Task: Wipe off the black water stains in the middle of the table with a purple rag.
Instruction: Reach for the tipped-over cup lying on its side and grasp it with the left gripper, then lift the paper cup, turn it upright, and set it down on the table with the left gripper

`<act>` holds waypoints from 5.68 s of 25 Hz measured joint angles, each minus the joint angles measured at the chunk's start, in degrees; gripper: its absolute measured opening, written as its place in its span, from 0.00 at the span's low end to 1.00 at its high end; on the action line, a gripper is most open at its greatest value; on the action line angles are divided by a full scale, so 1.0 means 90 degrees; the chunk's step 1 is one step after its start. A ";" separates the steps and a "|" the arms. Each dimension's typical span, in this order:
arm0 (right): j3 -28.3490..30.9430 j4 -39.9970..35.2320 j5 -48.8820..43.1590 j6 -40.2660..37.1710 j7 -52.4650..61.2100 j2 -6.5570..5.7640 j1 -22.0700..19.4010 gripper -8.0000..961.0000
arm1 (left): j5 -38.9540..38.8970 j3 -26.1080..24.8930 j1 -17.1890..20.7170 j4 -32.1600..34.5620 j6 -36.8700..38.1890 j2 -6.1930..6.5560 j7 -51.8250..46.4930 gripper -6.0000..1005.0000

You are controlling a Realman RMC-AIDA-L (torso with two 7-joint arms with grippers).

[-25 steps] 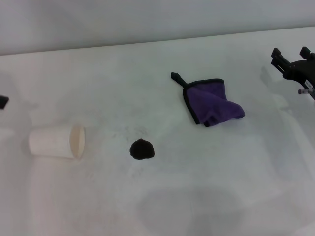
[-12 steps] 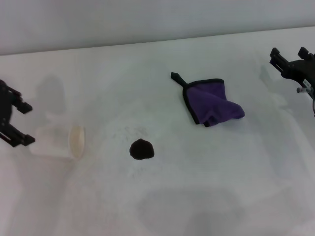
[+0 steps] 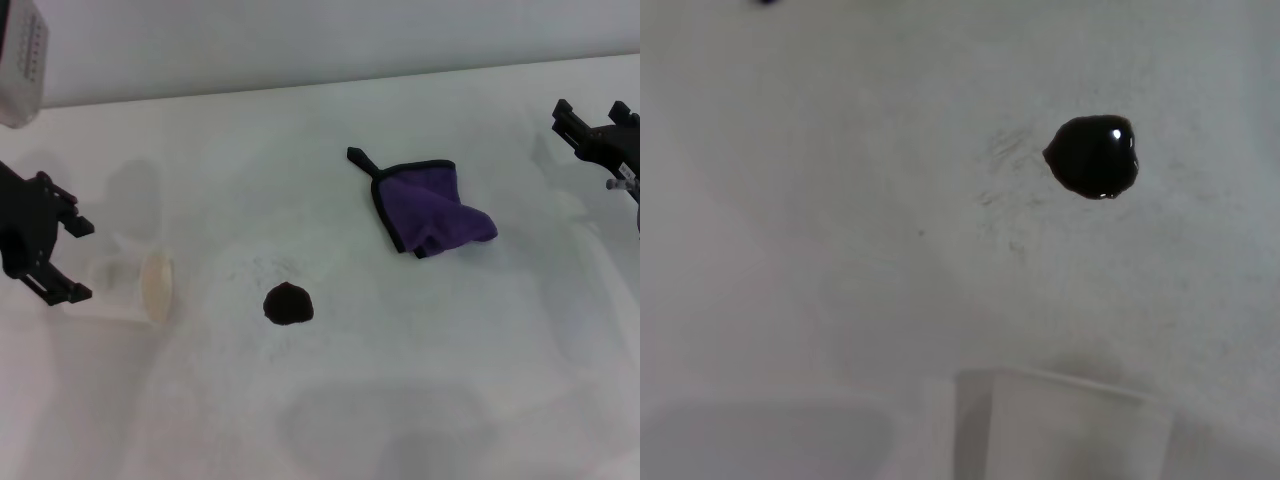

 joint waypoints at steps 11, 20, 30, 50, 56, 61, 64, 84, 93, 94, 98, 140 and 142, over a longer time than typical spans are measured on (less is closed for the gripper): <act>0.0011 0.0006 0.0000 -0.0021 0.0006 0.0000 0.0001 0.91 | 0.0185 -0.0005 0.0061 0.0845 -0.0711 -0.0028 -0.0063 0.84; 0.0012 0.0006 0.0000 -0.0021 0.0008 0.0000 -0.0015 0.91 | 0.0265 -0.0010 0.0231 0.1355 -0.1218 -0.0032 -0.0210 0.84; 0.0012 0.0006 0.0000 -0.0019 0.0008 0.0000 -0.0019 0.91 | 0.0318 -0.0010 0.0404 0.1764 -0.1697 -0.0033 -0.0428 0.84; 0.0011 -0.0004 -0.0005 -0.0019 0.0008 0.0000 -0.0039 0.91 | 0.0249 -0.0020 0.0620 0.2009 -0.1896 -0.0039 -0.0605 0.84; 0.0012 -0.0004 -0.0017 -0.0019 0.0008 -0.0004 -0.0050 0.91 | 0.0237 -0.0020 0.0656 0.2020 -0.1928 -0.0044 -0.0638 0.84; 0.0012 -0.0004 -0.0025 -0.0019 0.0008 -0.0009 -0.0049 0.91 | 0.0200 -0.0019 0.0663 0.2010 -0.1963 -0.0046 -0.0702 0.84; 0.0012 -0.0004 -0.0030 -0.0019 0.0008 -0.0010 -0.0048 0.91 | 0.0186 -0.0019 0.0661 0.1997 -0.1970 -0.0044 -0.0703 0.84; 0.0011 -0.0004 -0.0018 -0.0023 0.0008 0.0000 -0.0045 0.91 | -0.0846 -0.0020 0.0639 0.1595 -0.2053 -0.0041 -0.0788 0.69; 0.0012 -0.0038 -0.0009 -0.0076 0.0008 0.0000 -0.0030 0.91 | -0.3667 -0.0019 0.1365 0.1236 -0.2022 -0.0034 -0.0300 0.63; 0.0012 -0.0043 -0.0009 -0.0081 0.0008 0.0000 -0.0032 0.91 | -0.4098 -0.0020 0.1513 0.1256 -0.2005 -0.0035 -0.0196 0.63; 0.0011 -0.0049 -0.0009 -0.0107 0.0008 -0.0008 -0.0040 0.91 | -0.5746 -0.0018 0.2248 0.1645 -0.1984 -0.0035 0.0396 0.60; -0.0067 0.0085 -0.0059 -0.0082 0.0008 0.0000 0.0017 0.91 | -1.2024 -0.0081 0.5559 0.6162 -0.4226 -0.0121 0.6106 0.51; -0.0067 0.0085 -0.0059 -0.0082 0.0008 0.0000 0.0018 0.91 | -1.2024 -0.0140 0.5572 0.6182 -0.4267 -0.0124 0.6099 0.51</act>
